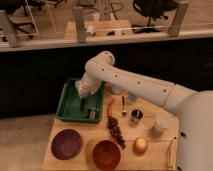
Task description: Wipe tray with sponge
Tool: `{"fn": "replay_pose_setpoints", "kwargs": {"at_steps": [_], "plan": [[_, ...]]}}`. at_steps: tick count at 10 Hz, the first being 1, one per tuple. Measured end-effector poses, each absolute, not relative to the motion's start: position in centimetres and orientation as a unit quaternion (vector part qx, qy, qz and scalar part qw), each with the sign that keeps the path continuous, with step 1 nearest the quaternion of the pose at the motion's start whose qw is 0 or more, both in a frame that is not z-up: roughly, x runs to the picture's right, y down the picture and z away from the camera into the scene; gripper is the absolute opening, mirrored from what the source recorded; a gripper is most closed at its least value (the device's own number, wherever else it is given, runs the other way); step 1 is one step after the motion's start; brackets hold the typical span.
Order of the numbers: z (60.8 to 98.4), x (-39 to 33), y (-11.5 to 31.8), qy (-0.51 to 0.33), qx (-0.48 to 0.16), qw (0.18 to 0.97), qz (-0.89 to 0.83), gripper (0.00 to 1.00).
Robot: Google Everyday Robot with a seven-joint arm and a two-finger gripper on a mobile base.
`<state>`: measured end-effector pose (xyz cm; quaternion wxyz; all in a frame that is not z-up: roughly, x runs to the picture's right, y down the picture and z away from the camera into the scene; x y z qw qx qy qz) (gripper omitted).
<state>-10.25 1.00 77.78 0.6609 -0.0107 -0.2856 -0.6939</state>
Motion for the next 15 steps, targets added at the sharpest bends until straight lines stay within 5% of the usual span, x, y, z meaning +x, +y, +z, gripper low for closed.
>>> {"fn": "replay_pose_setpoints", "kwargs": {"at_steps": [4, 15], "plan": [[78.1, -10.1, 1.1, -0.286, -0.015, 0.663, -0.691, 0.0], [86.8, -8.8, 3.0, -0.269, -0.099, 0.68, -0.675, 0.0]]}}
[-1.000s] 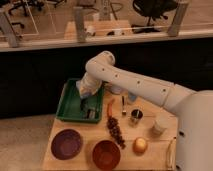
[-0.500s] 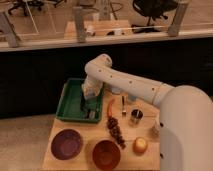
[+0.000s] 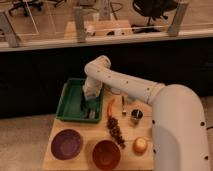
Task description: Wipe tray with sponge
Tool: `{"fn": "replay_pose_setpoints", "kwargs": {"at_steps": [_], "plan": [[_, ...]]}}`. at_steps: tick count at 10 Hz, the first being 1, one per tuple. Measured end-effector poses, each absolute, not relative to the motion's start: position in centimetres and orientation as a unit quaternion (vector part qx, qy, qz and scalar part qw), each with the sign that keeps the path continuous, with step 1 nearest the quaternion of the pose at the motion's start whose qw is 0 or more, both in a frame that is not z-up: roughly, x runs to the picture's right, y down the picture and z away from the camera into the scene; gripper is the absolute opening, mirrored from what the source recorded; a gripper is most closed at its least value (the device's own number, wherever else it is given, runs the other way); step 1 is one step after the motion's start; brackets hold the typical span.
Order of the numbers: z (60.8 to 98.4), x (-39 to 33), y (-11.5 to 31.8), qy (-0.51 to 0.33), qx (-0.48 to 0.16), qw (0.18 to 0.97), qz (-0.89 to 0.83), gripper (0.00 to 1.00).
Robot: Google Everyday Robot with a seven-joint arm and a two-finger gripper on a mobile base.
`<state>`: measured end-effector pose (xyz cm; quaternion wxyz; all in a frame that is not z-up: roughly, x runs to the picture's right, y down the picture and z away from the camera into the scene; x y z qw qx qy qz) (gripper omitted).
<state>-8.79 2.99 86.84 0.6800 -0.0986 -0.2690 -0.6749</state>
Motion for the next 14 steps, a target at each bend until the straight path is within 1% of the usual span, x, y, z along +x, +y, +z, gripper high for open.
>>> {"fn": "replay_pose_setpoints", "kwargs": {"at_steps": [6, 14], "plan": [[89.5, -10.0, 3.7, -0.276, -0.12, 0.678, -0.671, 0.0], [91.7, -9.9, 4.7, -0.281, -0.149, 0.685, -0.656, 0.0]]}}
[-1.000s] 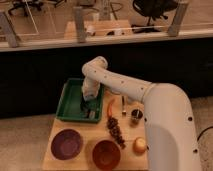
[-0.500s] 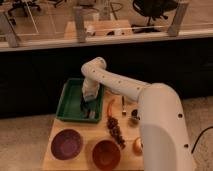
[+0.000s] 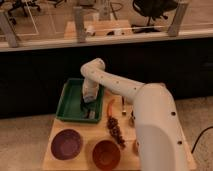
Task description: Wipe tray with sponge
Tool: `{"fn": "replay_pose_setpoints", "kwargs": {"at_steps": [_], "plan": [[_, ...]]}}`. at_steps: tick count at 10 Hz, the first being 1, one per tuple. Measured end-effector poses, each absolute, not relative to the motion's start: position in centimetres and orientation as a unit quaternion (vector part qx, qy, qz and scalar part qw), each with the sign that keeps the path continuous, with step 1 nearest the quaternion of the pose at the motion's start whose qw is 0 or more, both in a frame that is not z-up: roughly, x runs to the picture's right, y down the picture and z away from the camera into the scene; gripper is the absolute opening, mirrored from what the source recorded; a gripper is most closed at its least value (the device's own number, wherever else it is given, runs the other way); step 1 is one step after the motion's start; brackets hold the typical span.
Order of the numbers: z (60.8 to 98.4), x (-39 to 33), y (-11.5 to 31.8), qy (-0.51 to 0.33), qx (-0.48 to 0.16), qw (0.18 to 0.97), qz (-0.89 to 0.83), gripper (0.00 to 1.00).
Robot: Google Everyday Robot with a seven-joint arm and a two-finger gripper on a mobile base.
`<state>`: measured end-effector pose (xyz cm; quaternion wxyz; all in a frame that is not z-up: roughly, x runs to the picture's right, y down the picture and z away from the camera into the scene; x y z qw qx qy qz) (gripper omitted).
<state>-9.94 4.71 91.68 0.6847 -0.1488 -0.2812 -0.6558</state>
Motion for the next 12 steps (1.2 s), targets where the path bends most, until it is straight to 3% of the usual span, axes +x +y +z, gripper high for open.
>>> {"fn": "replay_pose_setpoints", "kwargs": {"at_steps": [7, 12], "plan": [[92.2, -11.7, 5.0, -0.305, -0.137, 0.684, -0.649, 0.0], [89.0, -13.6, 5.0, -0.322, -0.111, 0.67, -0.659, 0.0]]}}
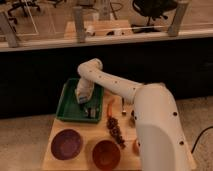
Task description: Wipe tray with sponge
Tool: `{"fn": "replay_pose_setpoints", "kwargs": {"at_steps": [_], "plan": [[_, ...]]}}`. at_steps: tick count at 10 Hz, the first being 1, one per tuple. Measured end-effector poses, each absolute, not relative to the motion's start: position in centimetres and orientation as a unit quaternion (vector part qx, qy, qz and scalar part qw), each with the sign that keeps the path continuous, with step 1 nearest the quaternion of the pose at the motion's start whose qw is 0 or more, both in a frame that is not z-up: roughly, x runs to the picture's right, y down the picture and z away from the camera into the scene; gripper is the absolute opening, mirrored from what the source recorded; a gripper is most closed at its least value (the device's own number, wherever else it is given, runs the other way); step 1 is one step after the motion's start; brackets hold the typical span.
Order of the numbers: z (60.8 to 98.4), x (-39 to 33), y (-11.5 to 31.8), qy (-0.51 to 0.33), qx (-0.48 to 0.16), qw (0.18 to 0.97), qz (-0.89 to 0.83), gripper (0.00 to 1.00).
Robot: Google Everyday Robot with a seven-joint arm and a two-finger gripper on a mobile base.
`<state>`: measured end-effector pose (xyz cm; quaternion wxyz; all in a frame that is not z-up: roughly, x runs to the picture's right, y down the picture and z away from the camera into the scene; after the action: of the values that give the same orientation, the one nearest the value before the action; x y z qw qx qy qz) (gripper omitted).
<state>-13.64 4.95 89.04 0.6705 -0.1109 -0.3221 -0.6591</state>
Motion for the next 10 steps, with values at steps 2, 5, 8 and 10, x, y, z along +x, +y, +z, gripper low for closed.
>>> {"fn": "replay_pose_setpoints", "kwargs": {"at_steps": [2, 5, 8, 10], "plan": [[88.4, -12.8, 5.4, -0.312, -0.12, 0.674, -0.659, 0.0], [88.9, -10.2, 6.0, -0.294, -0.141, 0.688, -0.649, 0.0], [90.3, -8.3, 5.9, -0.293, -0.147, 0.706, -0.628, 0.0], [91.5, -7.9, 4.9, -0.292, -0.147, 0.712, -0.621, 0.0]]}}
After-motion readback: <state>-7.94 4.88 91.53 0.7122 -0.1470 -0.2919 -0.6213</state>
